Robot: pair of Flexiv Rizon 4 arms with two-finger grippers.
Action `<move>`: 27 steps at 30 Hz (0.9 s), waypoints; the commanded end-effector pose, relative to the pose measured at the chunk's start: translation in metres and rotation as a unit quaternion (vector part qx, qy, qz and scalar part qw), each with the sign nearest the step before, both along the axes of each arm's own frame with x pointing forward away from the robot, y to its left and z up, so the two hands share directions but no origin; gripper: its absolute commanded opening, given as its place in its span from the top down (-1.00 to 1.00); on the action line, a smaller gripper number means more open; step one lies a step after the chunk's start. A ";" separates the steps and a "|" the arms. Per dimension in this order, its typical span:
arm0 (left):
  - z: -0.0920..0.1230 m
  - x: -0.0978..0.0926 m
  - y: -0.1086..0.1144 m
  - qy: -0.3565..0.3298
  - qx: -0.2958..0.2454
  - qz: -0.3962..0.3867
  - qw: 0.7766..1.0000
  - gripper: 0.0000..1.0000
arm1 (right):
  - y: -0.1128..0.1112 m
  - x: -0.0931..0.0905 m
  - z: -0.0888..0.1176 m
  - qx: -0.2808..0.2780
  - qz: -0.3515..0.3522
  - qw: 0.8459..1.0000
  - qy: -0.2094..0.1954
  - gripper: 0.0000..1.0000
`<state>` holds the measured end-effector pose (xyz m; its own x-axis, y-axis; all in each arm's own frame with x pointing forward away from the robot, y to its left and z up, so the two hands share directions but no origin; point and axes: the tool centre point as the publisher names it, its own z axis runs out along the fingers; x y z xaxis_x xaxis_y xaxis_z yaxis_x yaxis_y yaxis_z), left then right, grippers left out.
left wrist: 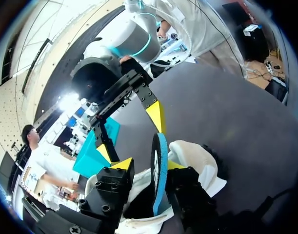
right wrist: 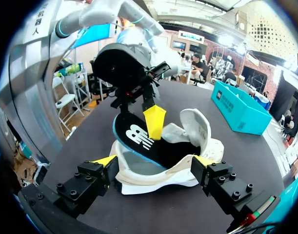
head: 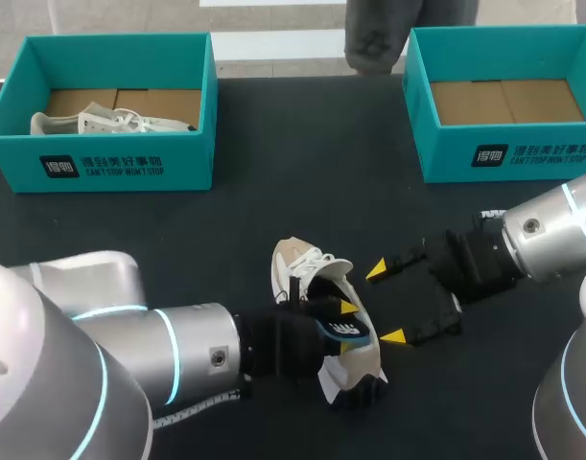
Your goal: Take the shoe out of the shoebox, open the shoe tongue, remove and reinsert the insole, then place the shoe into the shoebox
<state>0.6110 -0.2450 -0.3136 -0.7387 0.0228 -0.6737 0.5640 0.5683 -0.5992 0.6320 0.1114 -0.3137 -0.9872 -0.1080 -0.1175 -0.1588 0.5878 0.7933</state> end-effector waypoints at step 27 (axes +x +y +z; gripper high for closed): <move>-0.016 0.007 -0.008 0.007 -0.001 -0.012 1.000 1.00 | 0.002 -0.001 0.000 -0.003 -0.001 1.000 0.000 -1.00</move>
